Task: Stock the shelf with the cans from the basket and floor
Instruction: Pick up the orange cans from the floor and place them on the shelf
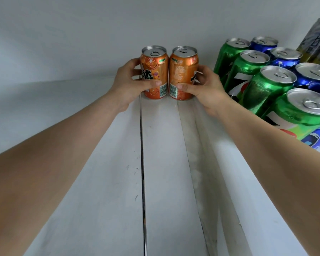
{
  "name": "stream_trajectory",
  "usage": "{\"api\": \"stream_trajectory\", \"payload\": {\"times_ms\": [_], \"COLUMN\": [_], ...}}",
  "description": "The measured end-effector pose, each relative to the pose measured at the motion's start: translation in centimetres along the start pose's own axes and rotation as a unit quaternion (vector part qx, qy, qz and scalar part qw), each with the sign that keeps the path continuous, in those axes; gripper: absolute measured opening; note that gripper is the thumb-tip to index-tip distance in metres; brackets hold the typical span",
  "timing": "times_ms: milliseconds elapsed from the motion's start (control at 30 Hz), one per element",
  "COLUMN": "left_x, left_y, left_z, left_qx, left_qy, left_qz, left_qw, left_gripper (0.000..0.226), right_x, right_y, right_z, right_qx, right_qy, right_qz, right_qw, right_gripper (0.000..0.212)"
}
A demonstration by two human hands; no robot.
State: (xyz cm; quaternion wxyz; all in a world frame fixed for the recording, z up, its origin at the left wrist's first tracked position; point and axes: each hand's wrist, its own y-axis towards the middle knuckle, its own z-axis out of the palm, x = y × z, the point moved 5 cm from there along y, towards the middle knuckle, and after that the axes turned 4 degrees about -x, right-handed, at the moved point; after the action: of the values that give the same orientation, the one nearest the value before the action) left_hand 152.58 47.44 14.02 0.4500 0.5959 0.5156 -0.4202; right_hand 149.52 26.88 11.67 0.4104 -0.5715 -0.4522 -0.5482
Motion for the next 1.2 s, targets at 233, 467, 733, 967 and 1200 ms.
{"api": "stream_trajectory", "payload": {"times_ms": [233,467,733,967,1200], "left_x": [-0.6,-0.2,-1.6,-3.0,-3.8], "left_y": [-0.7,-3.5,-10.5,-18.0,-28.1], "left_z": [-0.1,-0.7,-2.0,-3.2,-4.2], "left_qx": [-0.039,-0.057,-0.054,-0.061,-0.074], "left_qy": [0.073,0.230,0.472,0.538,0.567], "left_qz": [0.029,0.085,0.205,0.211,0.202], "left_qw": [0.996,0.968,0.856,0.814,0.796], "left_gripper": [0.077,0.074,0.066,0.069,0.070], "right_x": [0.7,1.7,2.7,3.5,3.3], "right_y": [-1.2,-4.4,-11.0,-18.0,-27.4], "right_z": [0.2,-0.7,-0.3,0.0,-1.1], "right_qx": [-0.026,-0.086,-0.104,-0.102,-0.102], "right_qy": [-0.104,-0.292,-0.501,-0.577,-0.586], "right_qz": [-0.037,-0.119,-0.201,-0.228,-0.245], "right_qw": [0.994,0.945,0.836,0.778,0.766], "right_gripper": [0.076,0.082,0.071,0.073,0.072]}}
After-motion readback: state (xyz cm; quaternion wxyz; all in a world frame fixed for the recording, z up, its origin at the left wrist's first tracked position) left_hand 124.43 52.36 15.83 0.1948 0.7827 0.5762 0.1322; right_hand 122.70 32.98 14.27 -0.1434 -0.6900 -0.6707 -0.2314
